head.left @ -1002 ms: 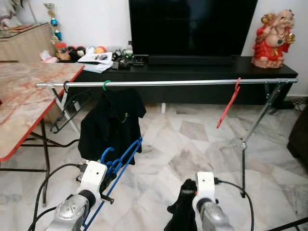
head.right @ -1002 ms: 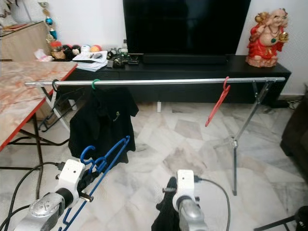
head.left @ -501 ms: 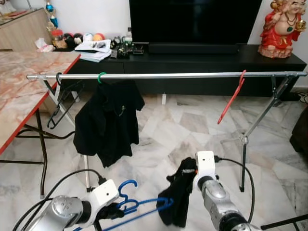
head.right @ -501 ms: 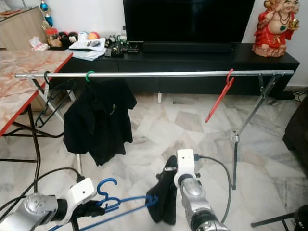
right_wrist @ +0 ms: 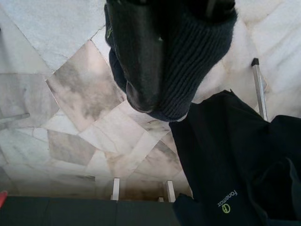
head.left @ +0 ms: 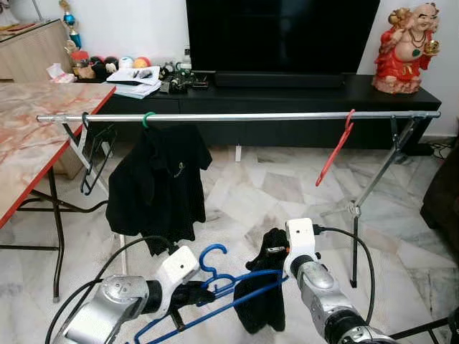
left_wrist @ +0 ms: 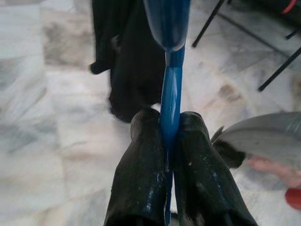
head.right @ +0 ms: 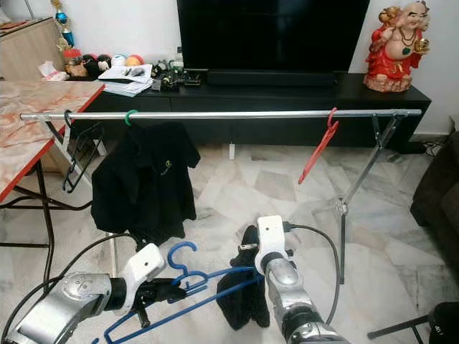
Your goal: Hang hanger
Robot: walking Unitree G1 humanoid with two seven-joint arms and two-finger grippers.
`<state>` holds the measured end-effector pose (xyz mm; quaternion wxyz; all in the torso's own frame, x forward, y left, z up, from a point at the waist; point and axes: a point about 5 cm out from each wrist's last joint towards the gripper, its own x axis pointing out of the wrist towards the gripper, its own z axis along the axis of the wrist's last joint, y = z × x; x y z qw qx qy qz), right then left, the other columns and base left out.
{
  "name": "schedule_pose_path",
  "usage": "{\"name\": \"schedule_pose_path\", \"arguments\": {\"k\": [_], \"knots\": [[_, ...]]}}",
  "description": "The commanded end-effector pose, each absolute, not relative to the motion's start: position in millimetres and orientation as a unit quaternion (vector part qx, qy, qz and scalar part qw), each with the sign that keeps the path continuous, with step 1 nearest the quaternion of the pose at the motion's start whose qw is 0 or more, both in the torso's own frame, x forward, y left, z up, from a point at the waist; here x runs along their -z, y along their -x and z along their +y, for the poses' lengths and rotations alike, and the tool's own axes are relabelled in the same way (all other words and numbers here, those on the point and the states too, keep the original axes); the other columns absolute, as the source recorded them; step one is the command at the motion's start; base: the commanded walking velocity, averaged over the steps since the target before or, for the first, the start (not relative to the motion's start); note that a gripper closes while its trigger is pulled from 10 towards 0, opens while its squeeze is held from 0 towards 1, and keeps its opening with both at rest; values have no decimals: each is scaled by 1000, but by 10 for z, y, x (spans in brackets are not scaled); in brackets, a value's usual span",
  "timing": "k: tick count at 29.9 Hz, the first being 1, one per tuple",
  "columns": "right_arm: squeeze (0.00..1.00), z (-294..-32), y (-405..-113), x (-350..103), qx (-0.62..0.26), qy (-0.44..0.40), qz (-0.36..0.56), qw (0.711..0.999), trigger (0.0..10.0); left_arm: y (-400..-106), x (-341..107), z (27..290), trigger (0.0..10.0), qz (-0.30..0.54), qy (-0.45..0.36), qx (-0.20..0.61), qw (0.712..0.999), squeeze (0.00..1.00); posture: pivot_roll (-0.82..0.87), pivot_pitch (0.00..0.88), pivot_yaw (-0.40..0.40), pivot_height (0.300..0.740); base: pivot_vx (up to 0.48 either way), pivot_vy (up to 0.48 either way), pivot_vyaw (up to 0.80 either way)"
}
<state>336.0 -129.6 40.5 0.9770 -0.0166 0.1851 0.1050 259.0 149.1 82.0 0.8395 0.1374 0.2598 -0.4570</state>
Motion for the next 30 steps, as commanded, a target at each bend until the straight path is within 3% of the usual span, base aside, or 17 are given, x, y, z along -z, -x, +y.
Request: {"name": "schedule_pose_path", "arguments": {"k": [1, 6, 17, 24, 30], "knots": [[0, -1287, -3417, -485, -111, 21, 173, 979, 10000, -2595, -825, 1535, 10000, 266, -156, 455, 835, 0, 192, 0, -17, 740, 0, 0, 0], [0, -1309, -3413, -477, -108, 21, 175, 978, 10000, -2545, -773, 1580, 10000, 283, -178, 465, 820, 0, 192, 0, -17, 740, 0, 0, 0], [0, -1319, -3382, -437, -111, 22, 180, 977, 10000, -2651, -760, 1586, 10000, 263, -181, 413, 853, 0, 193, 0, -23, 740, 0, 0, 0], [0, -1326, -3360, -410, -113, 21, 183, 976, 10000, -2620, -737, 1601, 10000, 275, -203, 427, 837, 0, 193, 0, -23, 740, 0, 0, 0], [0, -1343, -3363, -411, -111, 22, 184, 976, 10000, -2672, -730, 1612, 10000, 269, -209, 406, 848, 0, 193, 0, -25, 740, 0, 0, 0]]}}
